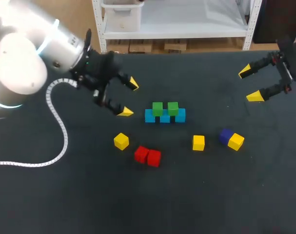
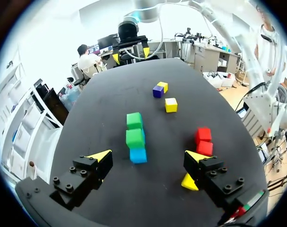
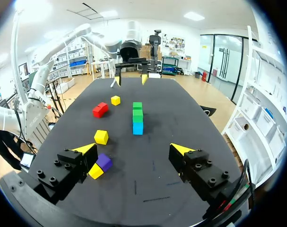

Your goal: Place the blue cubes, place green cubes on the blue cubes, place the yellow cubes on the green cubes, then place the red cubes on the yellow cubes, and place purple cube on the red cubes.

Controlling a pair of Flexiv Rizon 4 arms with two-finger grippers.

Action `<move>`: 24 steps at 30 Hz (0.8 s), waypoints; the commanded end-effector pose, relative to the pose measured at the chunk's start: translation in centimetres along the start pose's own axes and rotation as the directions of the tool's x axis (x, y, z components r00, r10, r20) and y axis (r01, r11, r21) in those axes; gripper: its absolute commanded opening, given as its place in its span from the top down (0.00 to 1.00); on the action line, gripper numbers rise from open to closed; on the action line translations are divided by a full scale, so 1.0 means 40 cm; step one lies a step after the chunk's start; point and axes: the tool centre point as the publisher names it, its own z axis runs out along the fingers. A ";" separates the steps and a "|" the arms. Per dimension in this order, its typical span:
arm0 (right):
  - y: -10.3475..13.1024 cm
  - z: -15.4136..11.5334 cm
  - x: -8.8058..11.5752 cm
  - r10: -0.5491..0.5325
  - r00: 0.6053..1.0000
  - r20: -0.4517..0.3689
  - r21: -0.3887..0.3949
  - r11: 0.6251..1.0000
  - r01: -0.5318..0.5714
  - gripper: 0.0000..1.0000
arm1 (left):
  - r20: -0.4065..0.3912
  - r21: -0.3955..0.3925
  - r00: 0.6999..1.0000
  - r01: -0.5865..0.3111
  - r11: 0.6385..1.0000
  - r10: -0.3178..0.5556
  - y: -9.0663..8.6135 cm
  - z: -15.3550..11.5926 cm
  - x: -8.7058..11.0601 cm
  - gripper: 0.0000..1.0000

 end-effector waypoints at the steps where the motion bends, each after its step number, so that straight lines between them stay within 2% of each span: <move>1: 0.000 0.000 0.000 -0.001 1.000 0.001 0.000 1.000 0.001 0.00 | 0.016 -0.020 1.000 0.006 1.000 -0.005 -0.030 -0.044 0.038 0.00; 6: 0.000 0.000 0.000 -0.001 1.000 0.001 0.000 1.000 0.001 0.00 | 0.024 -0.025 1.000 -0.007 1.000 0.007 -0.026 -0.081 0.074 0.00; 15: 0.000 0.000 0.000 -0.001 1.000 0.001 0.000 1.000 0.001 0.00 | 0.047 -0.006 0.997 -0.064 0.998 0.064 -0.017 -0.126 0.107 0.00; 24: 0.000 0.000 0.000 -0.001 1.000 0.001 0.000 1.000 0.001 0.00 | 0.058 0.003 0.995 -0.084 0.996 0.084 -0.019 -0.134 0.117 0.00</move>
